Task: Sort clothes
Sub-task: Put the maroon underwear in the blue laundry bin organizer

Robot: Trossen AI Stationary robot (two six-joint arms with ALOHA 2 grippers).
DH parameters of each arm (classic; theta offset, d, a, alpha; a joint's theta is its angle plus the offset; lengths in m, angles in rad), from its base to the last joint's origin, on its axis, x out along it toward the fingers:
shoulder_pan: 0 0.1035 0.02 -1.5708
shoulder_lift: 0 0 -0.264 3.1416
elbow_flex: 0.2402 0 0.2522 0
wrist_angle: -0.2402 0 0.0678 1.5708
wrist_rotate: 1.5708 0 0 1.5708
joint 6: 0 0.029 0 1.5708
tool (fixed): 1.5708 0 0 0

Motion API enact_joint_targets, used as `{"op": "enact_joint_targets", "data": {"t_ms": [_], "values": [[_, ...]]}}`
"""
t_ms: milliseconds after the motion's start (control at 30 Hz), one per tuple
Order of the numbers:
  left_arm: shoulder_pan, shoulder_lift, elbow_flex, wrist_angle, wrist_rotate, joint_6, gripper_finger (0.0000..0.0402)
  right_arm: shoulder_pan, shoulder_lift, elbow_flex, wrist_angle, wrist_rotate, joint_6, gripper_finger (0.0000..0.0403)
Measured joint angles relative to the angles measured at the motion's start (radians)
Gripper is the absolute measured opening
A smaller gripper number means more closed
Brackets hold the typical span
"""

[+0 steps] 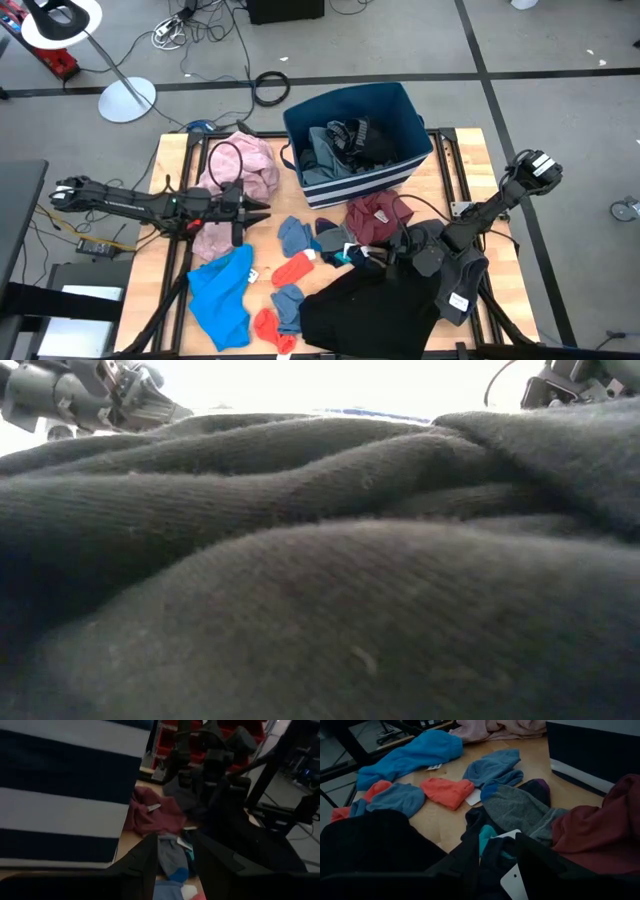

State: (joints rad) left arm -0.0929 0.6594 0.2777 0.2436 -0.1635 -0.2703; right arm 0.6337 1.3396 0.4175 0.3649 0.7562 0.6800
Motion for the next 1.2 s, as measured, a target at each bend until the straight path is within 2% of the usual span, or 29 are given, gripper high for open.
{"op": "enact_joint_targets", "data": {"t_ms": [300, 567, 733, 867, 1033, 1200], "values": [[0.000, 0.001, -0.069, 0.051, 0.000, 0.003, 0.0129, -0.022, 0.000, 0.000, 0.000, 0.000, -0.004, 0.0128], [0.000, 0.002, -0.073, 0.050, 0.000, 0.003, 0.0129, -0.063, 0.000, 0.000, -0.008, -0.001, -0.033, 0.0128], [0.000, 0.002, -0.073, 0.051, 0.061, 0.002, 0.0129, -0.101, -0.009, 0.053, -0.062, -0.027, -0.104, 0.0128], [0.000, 0.002, -0.073, 0.051, 0.144, 0.008, 0.0129, -0.136, -0.032, 0.147, -0.284, -0.029, -0.110, 0.0128], [0.000, 0.002, -0.073, 0.052, 0.220, 0.009, 0.0129, -0.199, -0.039, 0.284, -0.661, -0.029, 0.042, 0.0128], [0.000, 0.002, -0.072, 0.053, 0.218, 0.014, 0.0129, -0.276, -0.036, 0.326, -0.785, -0.078, 0.146, 0.0128]]}}
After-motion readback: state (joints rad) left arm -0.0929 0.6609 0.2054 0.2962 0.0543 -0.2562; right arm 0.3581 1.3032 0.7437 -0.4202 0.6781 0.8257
